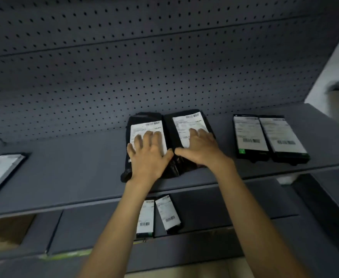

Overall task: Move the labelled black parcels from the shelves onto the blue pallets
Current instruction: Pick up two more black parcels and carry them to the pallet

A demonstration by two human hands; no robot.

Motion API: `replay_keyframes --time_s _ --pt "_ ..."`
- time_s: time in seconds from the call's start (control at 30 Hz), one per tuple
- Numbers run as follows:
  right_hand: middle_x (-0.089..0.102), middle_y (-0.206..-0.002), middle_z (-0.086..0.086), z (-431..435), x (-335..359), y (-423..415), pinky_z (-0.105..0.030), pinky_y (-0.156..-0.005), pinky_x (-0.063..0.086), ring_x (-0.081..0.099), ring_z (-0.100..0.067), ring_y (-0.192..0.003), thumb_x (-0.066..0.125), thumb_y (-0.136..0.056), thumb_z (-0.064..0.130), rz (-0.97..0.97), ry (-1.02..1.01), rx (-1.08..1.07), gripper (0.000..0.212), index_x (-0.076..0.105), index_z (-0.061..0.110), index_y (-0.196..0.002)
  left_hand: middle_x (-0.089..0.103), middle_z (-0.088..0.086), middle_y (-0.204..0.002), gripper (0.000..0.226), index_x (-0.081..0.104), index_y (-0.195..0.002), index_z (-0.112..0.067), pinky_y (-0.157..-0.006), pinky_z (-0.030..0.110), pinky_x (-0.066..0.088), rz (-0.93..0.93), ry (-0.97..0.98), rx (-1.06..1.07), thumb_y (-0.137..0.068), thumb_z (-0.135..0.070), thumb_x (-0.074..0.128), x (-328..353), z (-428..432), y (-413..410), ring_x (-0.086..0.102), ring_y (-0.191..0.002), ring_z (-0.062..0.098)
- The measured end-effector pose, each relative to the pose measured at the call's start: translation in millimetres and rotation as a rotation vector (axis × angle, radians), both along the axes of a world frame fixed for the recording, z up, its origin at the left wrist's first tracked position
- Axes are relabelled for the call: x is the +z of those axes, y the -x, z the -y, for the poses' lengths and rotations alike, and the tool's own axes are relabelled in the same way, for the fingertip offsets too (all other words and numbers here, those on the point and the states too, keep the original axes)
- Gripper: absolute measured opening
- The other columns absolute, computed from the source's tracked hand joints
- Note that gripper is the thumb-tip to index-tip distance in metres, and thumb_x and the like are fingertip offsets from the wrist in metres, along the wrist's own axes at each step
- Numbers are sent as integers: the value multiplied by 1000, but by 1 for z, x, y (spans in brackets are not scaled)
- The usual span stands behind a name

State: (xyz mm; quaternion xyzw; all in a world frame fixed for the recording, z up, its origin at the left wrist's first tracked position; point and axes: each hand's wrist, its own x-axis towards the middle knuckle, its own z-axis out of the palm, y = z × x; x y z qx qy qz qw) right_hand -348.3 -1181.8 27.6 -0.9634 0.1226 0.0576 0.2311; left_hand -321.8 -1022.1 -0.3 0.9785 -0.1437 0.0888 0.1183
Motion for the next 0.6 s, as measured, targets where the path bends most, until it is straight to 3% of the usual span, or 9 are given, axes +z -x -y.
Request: replay_keyframes --time_s 0.2,0.37,0.43,0.6 --pt "-4 -162 -17 -7 -16 -17 -55 -119 5 -7 -48 -146 47 -83 71 38 -63 19 99 10 12 -155 24 8 -152 84 28 -147 -24 -118 49 14 12 123 285 -81 -71 48 -3 7 16 14 -145 30" --pt "-7 -161 -23 -1 -17 -23 -51 -119 8 -2 -45 -147 60 -81 64 123 -14 85 105 7 12 -155 12 16 -156 105 14 -152 -26 -116 53 19 -187 206 542 -71 -77 57 6 6 32 14 -144 37" --pt "-8 -160 -24 10 -17 -24 -48 -120 10 1 -42 -148 67 -75 63 109 -35 140 111 6 15 -155 18 16 -152 108 9 -152 -29 -112 53 25 -248 182 592 -69 -75 61 8 4 38 21 -140 37" --pt "-3 -161 -17 34 -19 -21 -52 -119 15 8 -43 -145 72 -64 67 7 16 277 119 4 29 -155 33 12 -133 94 23 -143 -31 -98 50 36 -122 239 662 -67 -66 65 -1 8 63 33 -124 35"
